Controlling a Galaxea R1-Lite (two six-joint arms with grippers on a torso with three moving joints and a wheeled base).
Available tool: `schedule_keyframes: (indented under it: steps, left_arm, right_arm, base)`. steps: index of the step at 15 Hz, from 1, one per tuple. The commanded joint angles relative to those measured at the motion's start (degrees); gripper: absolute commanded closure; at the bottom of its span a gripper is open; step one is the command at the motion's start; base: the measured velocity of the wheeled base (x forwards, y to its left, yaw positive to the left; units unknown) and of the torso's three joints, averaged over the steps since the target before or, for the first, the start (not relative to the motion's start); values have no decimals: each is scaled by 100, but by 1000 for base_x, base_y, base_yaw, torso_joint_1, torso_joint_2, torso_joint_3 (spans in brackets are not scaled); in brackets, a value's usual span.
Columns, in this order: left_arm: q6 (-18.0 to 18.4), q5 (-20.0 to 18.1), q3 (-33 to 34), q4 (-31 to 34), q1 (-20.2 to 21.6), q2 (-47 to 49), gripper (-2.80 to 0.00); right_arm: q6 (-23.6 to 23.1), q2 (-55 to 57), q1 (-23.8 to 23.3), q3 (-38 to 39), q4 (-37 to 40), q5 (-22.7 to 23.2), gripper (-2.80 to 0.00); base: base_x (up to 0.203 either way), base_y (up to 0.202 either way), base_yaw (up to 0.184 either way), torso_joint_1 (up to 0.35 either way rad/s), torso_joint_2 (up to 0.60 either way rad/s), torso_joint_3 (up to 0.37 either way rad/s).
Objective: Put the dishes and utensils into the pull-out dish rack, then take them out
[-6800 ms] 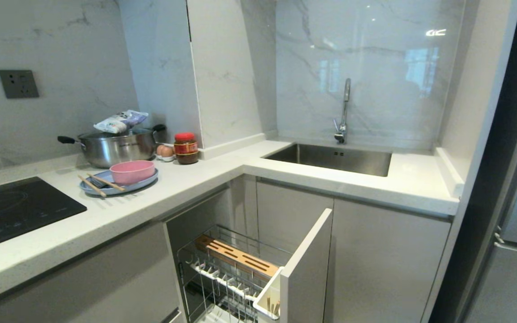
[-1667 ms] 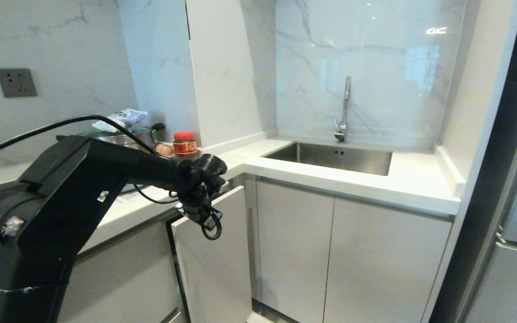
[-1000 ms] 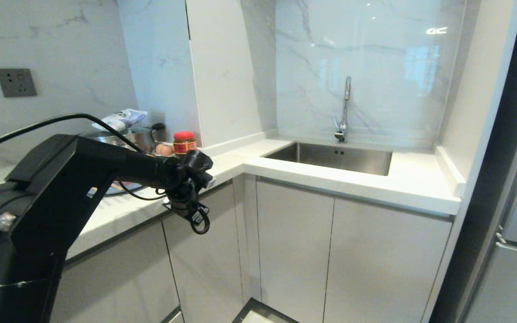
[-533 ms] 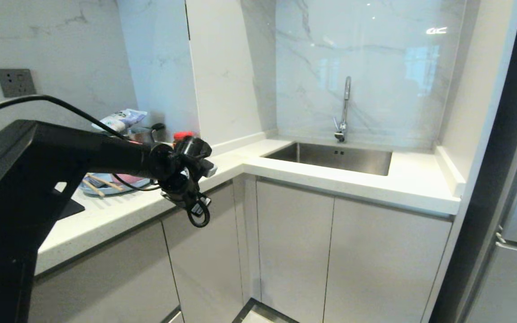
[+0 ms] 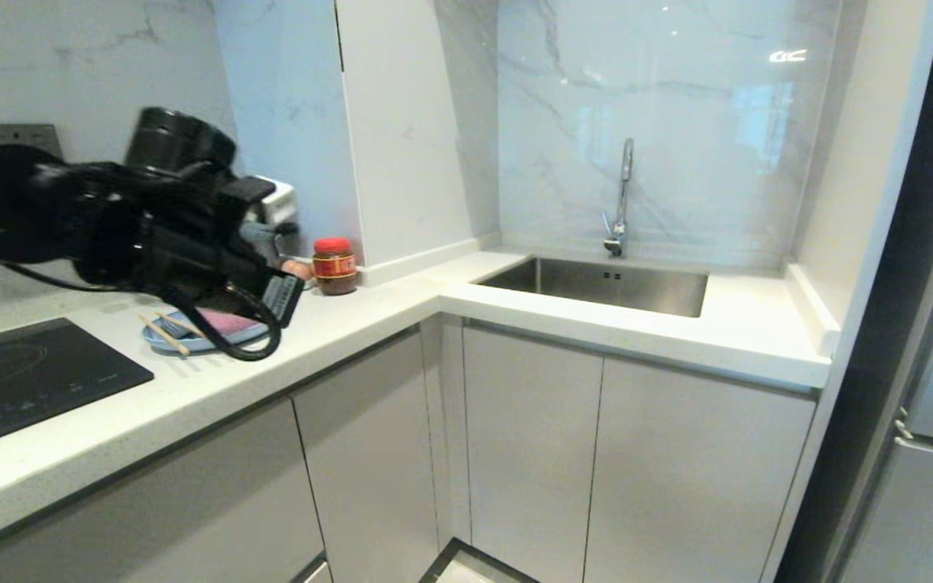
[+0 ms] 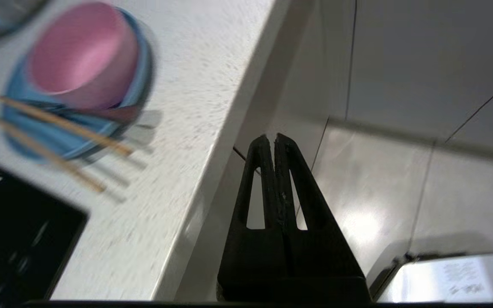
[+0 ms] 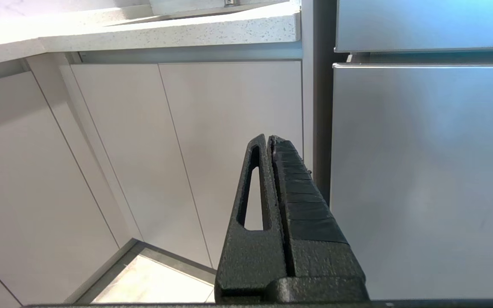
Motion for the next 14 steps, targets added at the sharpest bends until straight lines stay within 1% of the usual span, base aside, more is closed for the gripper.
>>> schedule_keyframes:
  steps: [1, 4, 6, 9, 11, 12, 13, 14]
  left_arm:
    - [-88, -81, 531, 1, 3, -1701, 0]
    - [-51, -274, 1417, -185, -10, -3464, 0]
    - [0, -333, 2217, -484, 139, -4605, 0]
    - [-79, -398, 4075, -1409, 453, -6386, 0]
    - [-151, -609, 5000, -1882, 731, -7364, 0]
    - [-228, -761, 5470, -2058, 866, -7770, 0]
    - [-436, -855, 5895, -2238, 992, -7987, 0]
    - [-681, -948, 6140, -2322, 1219, -8176, 0]
  right_arm:
    - [3, -24, 0, 0, -2, -3, 0]
    - [3, -24, 0, 0, -2, -3, 0]
    - [3, -24, 0, 0, -2, -3, 0]
    - [3, -24, 0, 0, -2, -3, 0]
    - [3, -24, 0, 0, -2, -3, 0]
    - [3, -24, 0, 0, -2, -3, 0]
    - [3, -18, 0, 0, -2, -3, 0]
    - [3, -24, 0, 0, -2, -3, 0]
  base:
    - [0, 0, 0, 0, 0, 0]
    - [0, 0, 0, 0, 0, 0]
    - [0, 0, 0, 0, 0, 0]
    - [0, 0, 0, 0, 0, 0]
    - [0, 0, 0, 0, 0, 0]
    - [0, 0, 0, 0, 0, 0]
    - [0, 0, 0, 0, 0, 0]
    - [0, 0, 0, 0, 0, 0]
